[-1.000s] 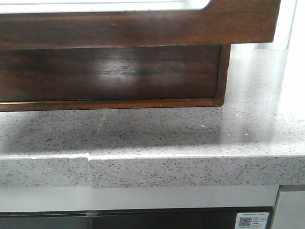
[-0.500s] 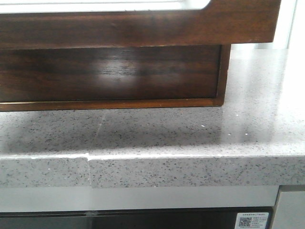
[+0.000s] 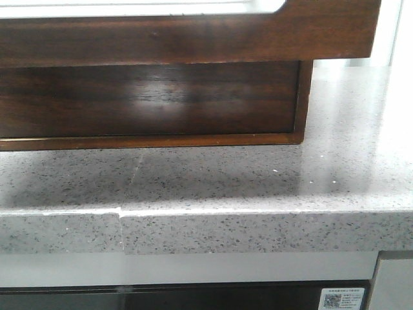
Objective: Put scissors in drawer with both arms
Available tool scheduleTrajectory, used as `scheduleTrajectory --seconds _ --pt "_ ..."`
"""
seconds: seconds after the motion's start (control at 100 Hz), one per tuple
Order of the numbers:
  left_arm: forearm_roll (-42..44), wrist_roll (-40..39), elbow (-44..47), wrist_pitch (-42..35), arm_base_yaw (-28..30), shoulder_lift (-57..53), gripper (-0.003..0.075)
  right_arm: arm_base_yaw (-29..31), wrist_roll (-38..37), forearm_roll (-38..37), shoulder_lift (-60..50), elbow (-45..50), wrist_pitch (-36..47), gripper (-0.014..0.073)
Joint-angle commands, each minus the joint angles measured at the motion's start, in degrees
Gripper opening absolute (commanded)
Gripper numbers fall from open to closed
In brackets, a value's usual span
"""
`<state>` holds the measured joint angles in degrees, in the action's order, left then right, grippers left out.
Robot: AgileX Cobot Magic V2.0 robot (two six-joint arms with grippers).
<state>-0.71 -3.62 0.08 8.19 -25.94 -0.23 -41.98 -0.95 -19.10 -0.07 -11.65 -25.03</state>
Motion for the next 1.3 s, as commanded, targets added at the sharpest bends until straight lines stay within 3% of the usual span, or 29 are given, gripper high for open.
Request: scheduleTrajectory --seconds 0.0,0.22,0.43,0.59,0.76,1.29 --pt "0.71 -0.64 1.13 -3.77 4.45 -1.58 -0.0022 0.04 0.18 -1.28 0.72 -1.44 3.94 -0.0041" --pt "3.60 -0.64 1.13 0.25 14.86 -1.58 -0.0022 0.04 0.18 -1.28 0.72 -1.44 3.94 -0.0041" --pt "1.67 -0.64 1.13 6.39 19.61 -1.67 -0.0021 0.04 0.18 -1.28 0.72 -1.44 3.94 -0.0041" --pt "2.02 0.30 1.23 6.67 20.10 -1.67 -0.0021 0.04 0.18 -1.28 0.72 -1.44 3.94 -0.0041" --pt "2.02 7.40 1.23 6.99 20.10 -1.67 -0.0022 0.04 0.18 -1.28 0.72 -1.44 3.94 -0.0041" --pt "1.53 7.40 1.12 6.89 20.10 -1.67 -0.0022 0.04 0.18 -1.28 0.72 -1.44 3.94 -0.0041"
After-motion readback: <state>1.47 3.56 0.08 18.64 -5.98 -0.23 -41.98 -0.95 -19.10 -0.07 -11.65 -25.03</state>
